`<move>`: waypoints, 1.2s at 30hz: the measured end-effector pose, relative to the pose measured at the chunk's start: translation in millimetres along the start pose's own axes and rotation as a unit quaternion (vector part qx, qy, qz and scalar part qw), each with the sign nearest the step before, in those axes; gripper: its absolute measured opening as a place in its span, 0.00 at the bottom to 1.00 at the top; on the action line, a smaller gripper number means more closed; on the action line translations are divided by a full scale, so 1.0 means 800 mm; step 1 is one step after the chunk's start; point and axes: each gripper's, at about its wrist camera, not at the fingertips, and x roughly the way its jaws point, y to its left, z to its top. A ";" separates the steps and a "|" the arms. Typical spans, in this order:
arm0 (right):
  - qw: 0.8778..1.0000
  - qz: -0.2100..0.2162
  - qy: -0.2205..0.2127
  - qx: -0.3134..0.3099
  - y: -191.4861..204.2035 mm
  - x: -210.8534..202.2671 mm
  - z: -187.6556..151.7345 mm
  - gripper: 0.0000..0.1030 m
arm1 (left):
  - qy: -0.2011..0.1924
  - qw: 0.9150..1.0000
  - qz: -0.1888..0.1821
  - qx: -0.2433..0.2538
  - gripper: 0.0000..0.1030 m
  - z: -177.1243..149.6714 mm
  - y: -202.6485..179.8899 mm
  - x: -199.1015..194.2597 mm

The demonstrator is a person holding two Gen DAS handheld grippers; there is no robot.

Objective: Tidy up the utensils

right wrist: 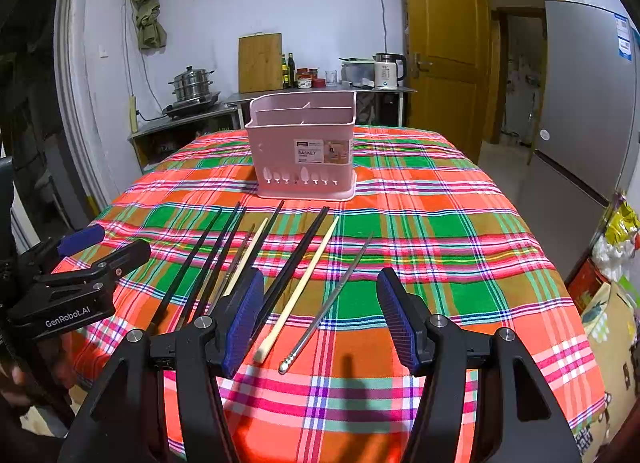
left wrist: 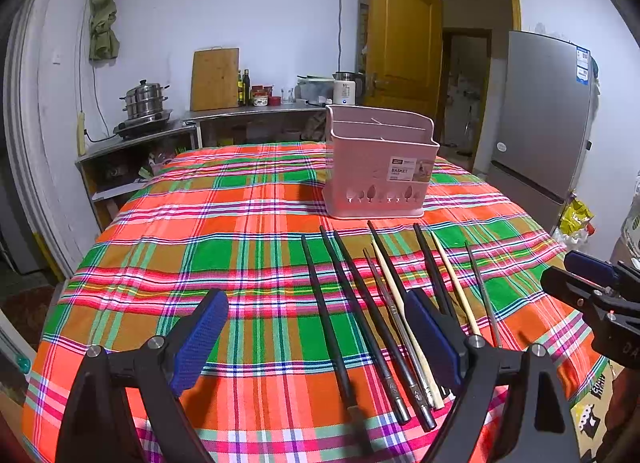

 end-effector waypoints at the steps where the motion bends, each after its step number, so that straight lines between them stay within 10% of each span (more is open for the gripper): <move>1: 1.000 0.000 0.000 0.000 0.000 0.000 0.000 0.58 | 0.000 1.000 0.000 0.000 0.87 0.000 -0.001 0.000; 36: 1.000 0.000 0.001 -0.002 0.002 -0.002 0.001 0.58 | 0.000 1.000 -0.004 -0.001 0.88 -0.004 -0.001 0.000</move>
